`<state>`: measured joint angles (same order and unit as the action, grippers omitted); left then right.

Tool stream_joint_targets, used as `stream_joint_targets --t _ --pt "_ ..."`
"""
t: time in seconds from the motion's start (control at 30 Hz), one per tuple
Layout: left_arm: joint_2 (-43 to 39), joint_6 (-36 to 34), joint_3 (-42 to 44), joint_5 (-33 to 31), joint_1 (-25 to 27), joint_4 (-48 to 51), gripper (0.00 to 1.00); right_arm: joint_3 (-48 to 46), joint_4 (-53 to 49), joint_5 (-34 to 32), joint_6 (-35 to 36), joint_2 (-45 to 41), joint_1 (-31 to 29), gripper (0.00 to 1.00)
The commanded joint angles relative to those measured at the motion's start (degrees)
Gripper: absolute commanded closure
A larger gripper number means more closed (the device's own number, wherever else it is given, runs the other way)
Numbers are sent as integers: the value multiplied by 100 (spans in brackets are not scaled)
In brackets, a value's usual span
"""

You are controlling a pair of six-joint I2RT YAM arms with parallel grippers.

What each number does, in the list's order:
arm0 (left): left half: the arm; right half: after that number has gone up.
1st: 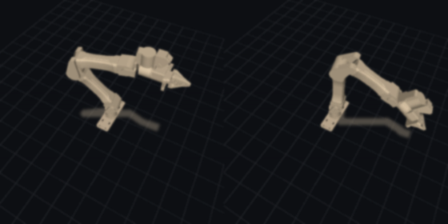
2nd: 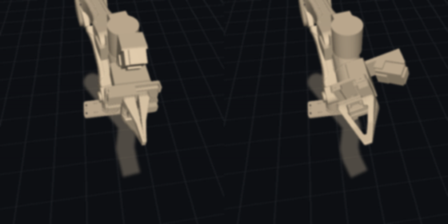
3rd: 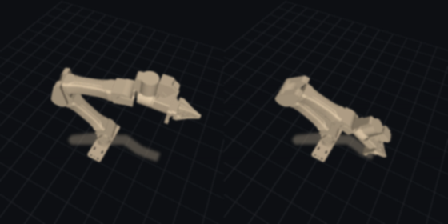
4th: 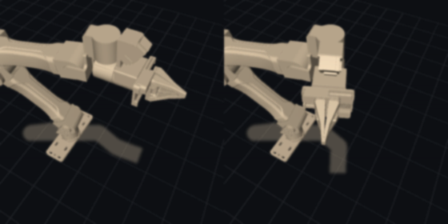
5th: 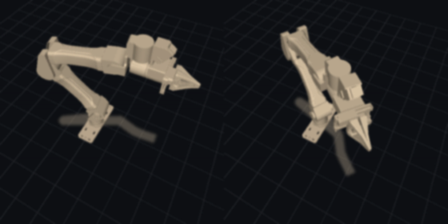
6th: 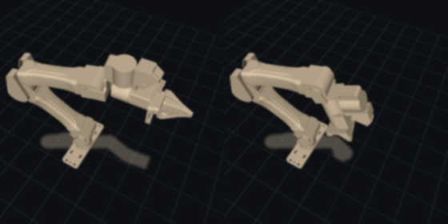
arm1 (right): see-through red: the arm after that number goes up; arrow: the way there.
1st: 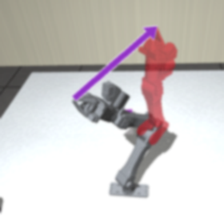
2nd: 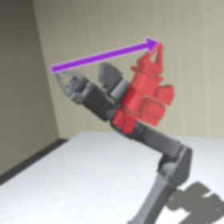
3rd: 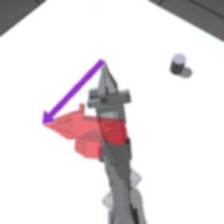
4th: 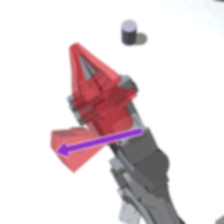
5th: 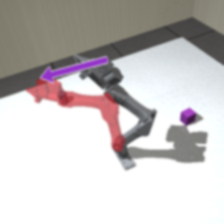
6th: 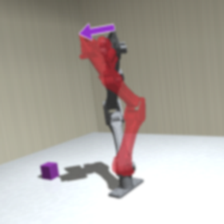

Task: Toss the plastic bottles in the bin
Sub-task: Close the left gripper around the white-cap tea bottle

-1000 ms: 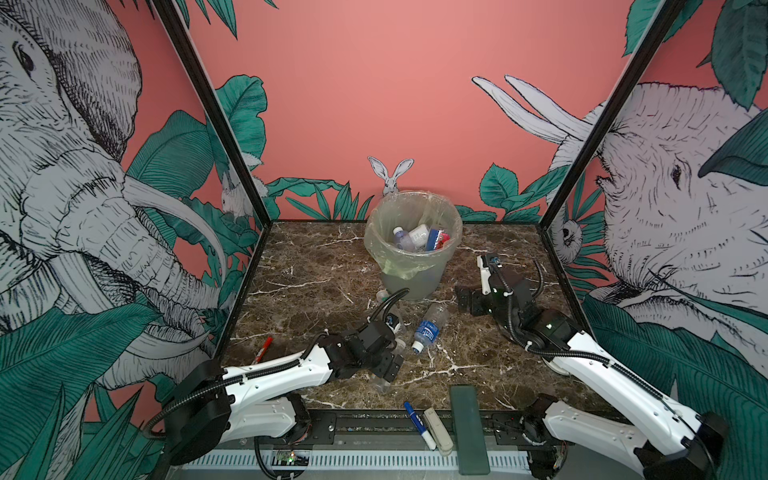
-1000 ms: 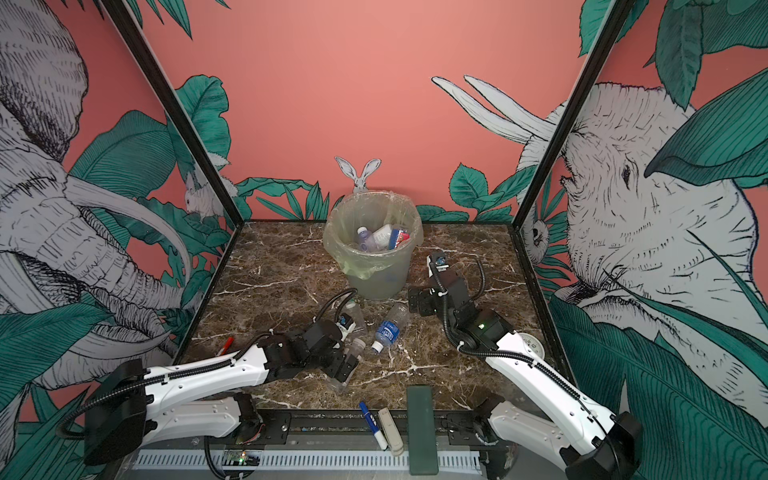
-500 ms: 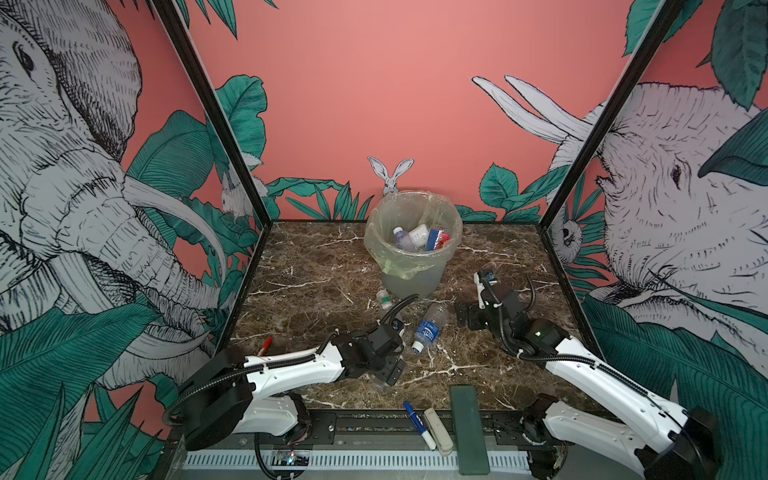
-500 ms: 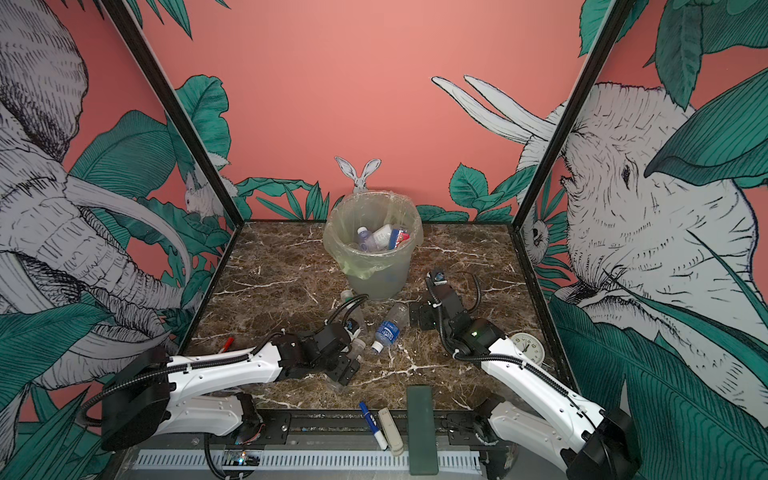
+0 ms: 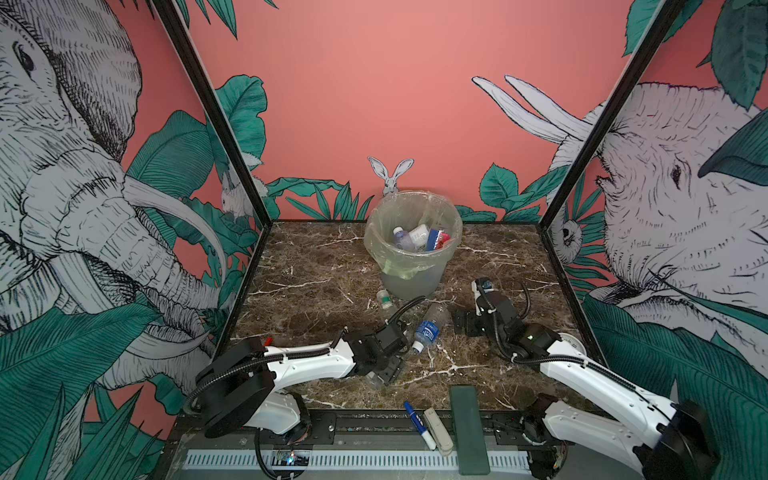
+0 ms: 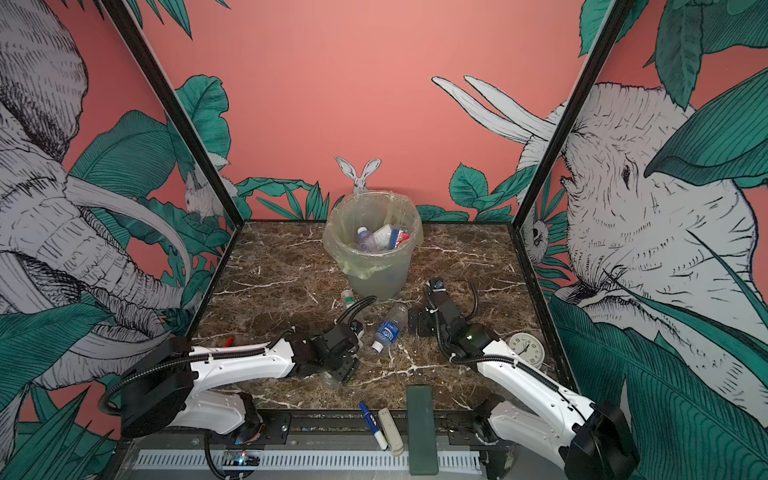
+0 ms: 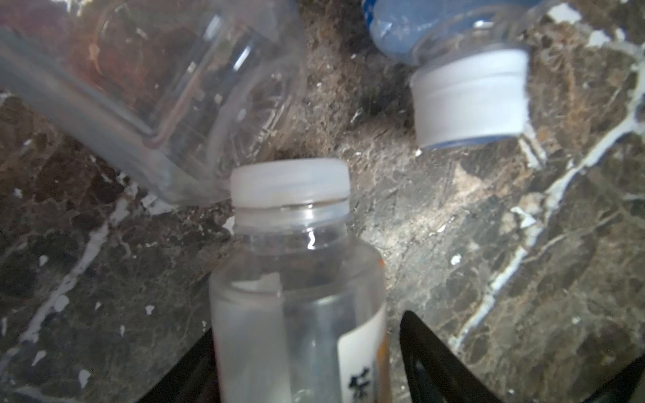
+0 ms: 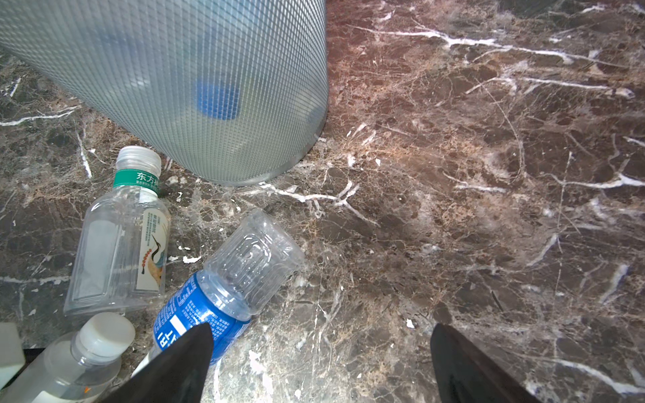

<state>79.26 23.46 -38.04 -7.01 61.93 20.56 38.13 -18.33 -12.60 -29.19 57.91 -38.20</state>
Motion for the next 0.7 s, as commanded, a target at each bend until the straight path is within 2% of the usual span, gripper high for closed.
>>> stream_joint_targets --t 0.0,0.17,0.27,0.5,0.67 --pt "-94 115 5 -98 29 127 27 34 221 23 -113 19 23 1" --pt "-163 112 73 -131 38 172 29 48 250 25 -126 70 22 1" --pt "-228 109 116 -150 34 194 36 26 278 30 -180 89 23 1" --pt "-508 139 259 -226 38 256 45 28 321 54 -194 141 23 1" --pt "-671 155 323 -263 38 273 57 45 345 72 -201 177 20 1"
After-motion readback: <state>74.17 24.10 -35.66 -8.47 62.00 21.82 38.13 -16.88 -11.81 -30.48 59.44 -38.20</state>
